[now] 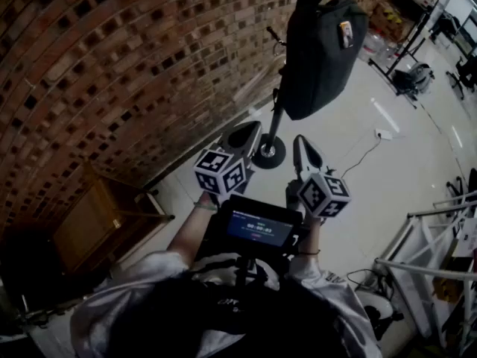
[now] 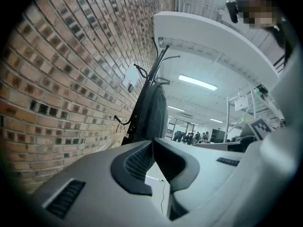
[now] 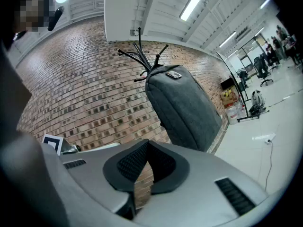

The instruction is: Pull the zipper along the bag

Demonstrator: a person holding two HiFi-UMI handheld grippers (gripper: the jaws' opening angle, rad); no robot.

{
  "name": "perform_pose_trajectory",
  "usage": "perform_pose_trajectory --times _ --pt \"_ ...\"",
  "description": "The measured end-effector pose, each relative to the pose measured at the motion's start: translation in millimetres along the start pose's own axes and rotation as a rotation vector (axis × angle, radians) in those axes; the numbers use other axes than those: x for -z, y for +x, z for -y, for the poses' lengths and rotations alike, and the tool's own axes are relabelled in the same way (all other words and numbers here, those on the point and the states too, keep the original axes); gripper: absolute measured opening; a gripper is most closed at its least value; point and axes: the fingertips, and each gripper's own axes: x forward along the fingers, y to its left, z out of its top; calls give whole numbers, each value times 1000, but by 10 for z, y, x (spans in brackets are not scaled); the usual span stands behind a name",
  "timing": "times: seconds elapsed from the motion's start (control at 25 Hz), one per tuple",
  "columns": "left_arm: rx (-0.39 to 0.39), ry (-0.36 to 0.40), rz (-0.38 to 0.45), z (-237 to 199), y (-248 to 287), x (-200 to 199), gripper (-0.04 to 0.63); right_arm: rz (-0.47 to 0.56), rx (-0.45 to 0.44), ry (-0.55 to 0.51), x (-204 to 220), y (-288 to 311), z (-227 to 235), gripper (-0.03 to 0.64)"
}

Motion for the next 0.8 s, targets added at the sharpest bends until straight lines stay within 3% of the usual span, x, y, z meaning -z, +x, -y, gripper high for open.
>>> perform_pose_trajectory --times 0.2,0.24,0.36,0.44,0.6,0.72,0.8 --pt "42 26 -18 -223 453 -62 20 32 74 -64 -191 276 142 9" --pt "53 32 -30 -258 530 -51 23 41 130 -132 -247 322 191 9" --pt "94 27 -57 -332 712 -28 23 43 349 -475 -349 519 335 11" --pt "124 4 -79 -408 798 -29 23 5 400 -585 -296 742 294 11" --pt "164 10 -80 -674 895 -114 23 -13 318 -409 -99 1181 209 12" --pt "148 -5 -78 -920 906 -197 23 -40 301 -301 -68 1378 201 22" --pt "138 -16 -74 -1070 908 -240 23 -72 269 -197 -49 1480 173 77"
